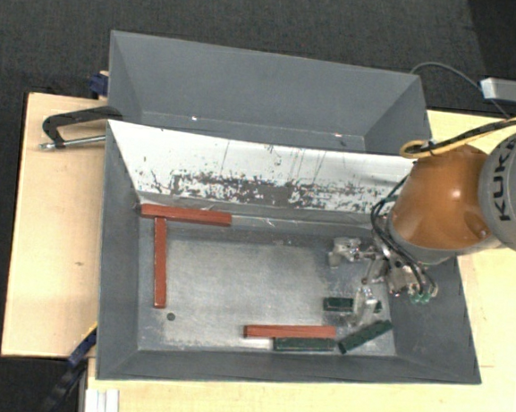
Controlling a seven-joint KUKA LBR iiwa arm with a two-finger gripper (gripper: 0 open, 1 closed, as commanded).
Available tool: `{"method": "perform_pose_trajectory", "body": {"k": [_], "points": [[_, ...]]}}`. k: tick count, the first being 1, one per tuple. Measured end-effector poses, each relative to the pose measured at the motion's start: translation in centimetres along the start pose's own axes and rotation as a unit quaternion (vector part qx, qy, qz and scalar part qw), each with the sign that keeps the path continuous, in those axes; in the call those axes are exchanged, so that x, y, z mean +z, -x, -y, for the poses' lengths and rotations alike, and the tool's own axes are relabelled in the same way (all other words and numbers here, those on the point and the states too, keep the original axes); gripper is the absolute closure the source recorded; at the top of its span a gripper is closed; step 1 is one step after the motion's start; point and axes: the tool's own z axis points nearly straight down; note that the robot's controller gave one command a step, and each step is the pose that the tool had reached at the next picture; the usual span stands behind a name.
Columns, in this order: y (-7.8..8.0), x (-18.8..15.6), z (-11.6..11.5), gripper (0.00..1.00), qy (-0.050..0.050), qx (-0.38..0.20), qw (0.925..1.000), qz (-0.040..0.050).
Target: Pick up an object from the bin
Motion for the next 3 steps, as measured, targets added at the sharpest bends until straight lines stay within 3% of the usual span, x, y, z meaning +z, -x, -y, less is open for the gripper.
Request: {"method": "perform_pose_trajectory", "body": {"k": [1,2,3], "points": [[-4.4,0.4,0.0,1.00,0.002,0.014,0.9999,-0.0007],[-4.4,0.4,0.0,1.00,0.002,0.014,0.9999,-0.0006],[-2.3,-15.6,-3.1,1.00,0.002,0.017,0.9998,0.0028]]}}
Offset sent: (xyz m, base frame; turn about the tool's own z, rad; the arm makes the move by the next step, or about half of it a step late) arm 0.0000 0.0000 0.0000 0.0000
